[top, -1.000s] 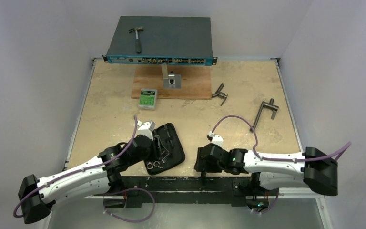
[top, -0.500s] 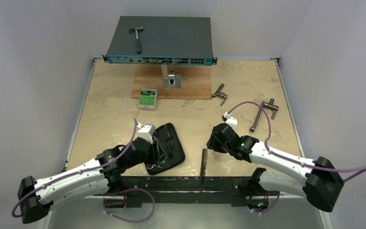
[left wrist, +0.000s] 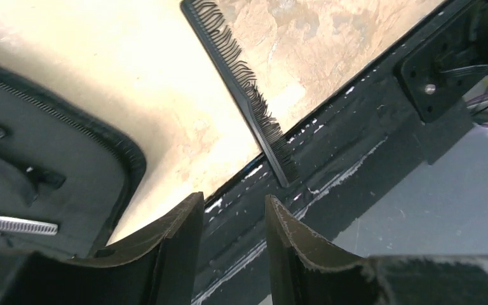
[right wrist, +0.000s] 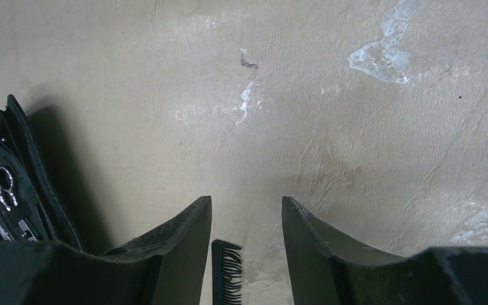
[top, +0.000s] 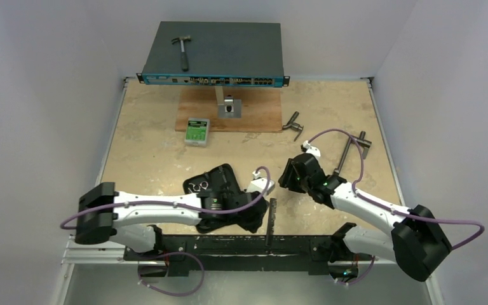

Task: Sort the hair-cutting tools
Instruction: Pick up the comb at the center of the board.

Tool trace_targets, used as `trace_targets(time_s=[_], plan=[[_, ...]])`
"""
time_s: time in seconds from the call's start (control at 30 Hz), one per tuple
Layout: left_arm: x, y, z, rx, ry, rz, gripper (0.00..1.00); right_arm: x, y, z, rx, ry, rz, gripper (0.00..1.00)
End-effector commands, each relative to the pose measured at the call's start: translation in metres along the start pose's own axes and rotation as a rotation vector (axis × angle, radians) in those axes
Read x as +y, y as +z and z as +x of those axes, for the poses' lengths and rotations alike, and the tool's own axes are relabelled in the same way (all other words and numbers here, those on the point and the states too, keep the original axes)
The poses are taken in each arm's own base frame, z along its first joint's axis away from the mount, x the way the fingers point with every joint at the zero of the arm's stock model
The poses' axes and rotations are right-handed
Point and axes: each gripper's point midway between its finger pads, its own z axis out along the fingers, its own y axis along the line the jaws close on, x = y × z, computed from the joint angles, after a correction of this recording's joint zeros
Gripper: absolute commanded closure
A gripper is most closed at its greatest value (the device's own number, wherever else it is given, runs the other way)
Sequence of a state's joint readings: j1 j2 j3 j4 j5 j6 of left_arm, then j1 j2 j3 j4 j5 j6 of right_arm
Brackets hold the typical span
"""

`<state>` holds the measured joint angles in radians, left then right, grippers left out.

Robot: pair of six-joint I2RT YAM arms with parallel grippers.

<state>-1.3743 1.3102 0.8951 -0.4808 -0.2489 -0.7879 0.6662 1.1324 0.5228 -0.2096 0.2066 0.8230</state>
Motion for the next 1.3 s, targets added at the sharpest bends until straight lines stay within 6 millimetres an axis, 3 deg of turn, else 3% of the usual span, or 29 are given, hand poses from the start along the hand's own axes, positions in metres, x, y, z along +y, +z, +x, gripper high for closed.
trace_targets(time_s=[0.0,0.3,0.6,0.93,1.27], plan=[[-0.011,0.018,-0.001,0.052,0.097,-0.053,0.61,0.002,0.003,-0.004,-0.013,0.008,-0.067,0.56],[-0.023,0.058,0.011,0.151,0.123,-0.106,0.6,0.001,0.001,0.0,-0.003,0.036,-0.11,0.57],[-0.024,0.082,0.018,0.161,0.041,-0.191,0.53,-0.001,-0.007,-0.007,-0.032,0.046,-0.107,0.46],[-0.018,0.086,0.021,0.079,-0.038,-0.318,0.51,0.002,-0.003,-0.006,-0.017,0.057,-0.123,0.42],[-0.03,0.089,0.02,0.043,-0.081,-0.307,0.51,-0.004,-0.005,-0.001,-0.02,0.067,-0.119,0.41]])
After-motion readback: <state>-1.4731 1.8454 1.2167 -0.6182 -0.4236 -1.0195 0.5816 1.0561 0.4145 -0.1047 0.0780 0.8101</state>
